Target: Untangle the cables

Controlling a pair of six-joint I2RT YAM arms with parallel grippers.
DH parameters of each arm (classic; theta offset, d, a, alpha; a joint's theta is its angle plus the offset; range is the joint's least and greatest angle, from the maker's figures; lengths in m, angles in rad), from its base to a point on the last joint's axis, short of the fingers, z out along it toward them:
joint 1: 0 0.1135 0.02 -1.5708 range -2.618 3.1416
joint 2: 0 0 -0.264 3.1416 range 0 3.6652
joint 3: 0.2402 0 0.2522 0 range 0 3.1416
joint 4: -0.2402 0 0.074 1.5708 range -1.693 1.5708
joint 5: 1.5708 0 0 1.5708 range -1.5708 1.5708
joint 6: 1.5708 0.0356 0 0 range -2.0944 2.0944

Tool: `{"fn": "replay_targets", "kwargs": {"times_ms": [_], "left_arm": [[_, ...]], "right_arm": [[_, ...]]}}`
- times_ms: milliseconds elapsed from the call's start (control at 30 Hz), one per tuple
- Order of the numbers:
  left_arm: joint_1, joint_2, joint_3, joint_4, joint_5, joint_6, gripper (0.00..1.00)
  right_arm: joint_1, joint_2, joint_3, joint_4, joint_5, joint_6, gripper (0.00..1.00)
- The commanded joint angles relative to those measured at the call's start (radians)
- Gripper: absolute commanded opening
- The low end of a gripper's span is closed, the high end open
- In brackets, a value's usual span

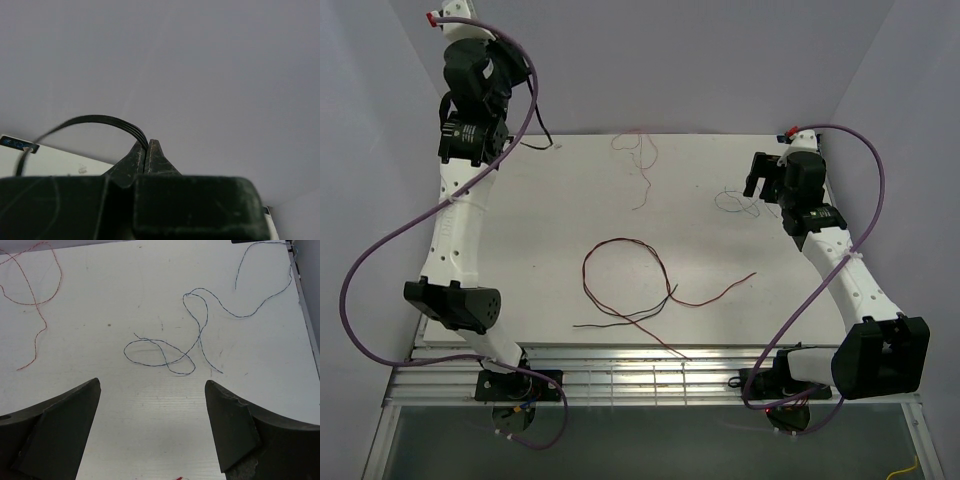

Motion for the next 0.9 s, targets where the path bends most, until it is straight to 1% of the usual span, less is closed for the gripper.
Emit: {"fn": "replay_targets", "kwargs": {"times_ms": [0, 67, 233, 367, 500, 533, 633, 700, 767, 867], "left_arm": [[0.065, -0.039, -0.021, 0.139, -0.019, 0.033, 0.0], [0.102, -0.03, -0.036, 0.169, -0.013, 0.031, 0.0], [0.169, -0.016, -0.128, 0.248, 0.062, 0.019, 0.0], [0.228, 0.065, -0.09, 0.211, 0.116, -0.01, 0.0], [0.232, 0.157, -0.11, 0.222, 0.132, -0.021, 0.0], [0.232, 0.173, -0.107, 0.219, 0.16, -0.023, 0.0], [0.232, 0.257, -0.035, 0.154, 0.192, -0.047, 0.0], [0.232, 0.292, -0.007, 0.142, 0.26, -0.073, 0.0], [0.232, 0.323, -0.013, 0.154, 0.289, -0.09, 0.0], [0.232, 0.349, -0.056, 0.186, 0.295, -0.112, 0.0]], "right_arm": [[-0.007, -0.029, 0.021, 0.013, 0.044, -0.042, 0.9], [-0.009, -0.03, 0.021, 0.013, 0.057, -0.053, 0.9], [-0.009, -0.03, 0.018, 0.01, 0.077, -0.063, 0.9], [-0.009, -0.017, 0.028, -0.01, 0.075, -0.066, 0.9], [-0.009, -0.01, 0.03, -0.021, 0.077, -0.068, 0.9], [-0.01, -0.01, 0.028, -0.022, 0.081, -0.068, 0.9], [-0.01, -0.009, 0.03, -0.028, 0.093, -0.077, 0.9], [-0.01, -0.006, 0.03, -0.033, 0.104, -0.079, 0.9], [-0.01, -0.006, 0.025, -0.035, 0.112, -0.08, 0.9], [-0.01, -0.006, 0.015, -0.035, 0.115, -0.08, 0.9]]}}
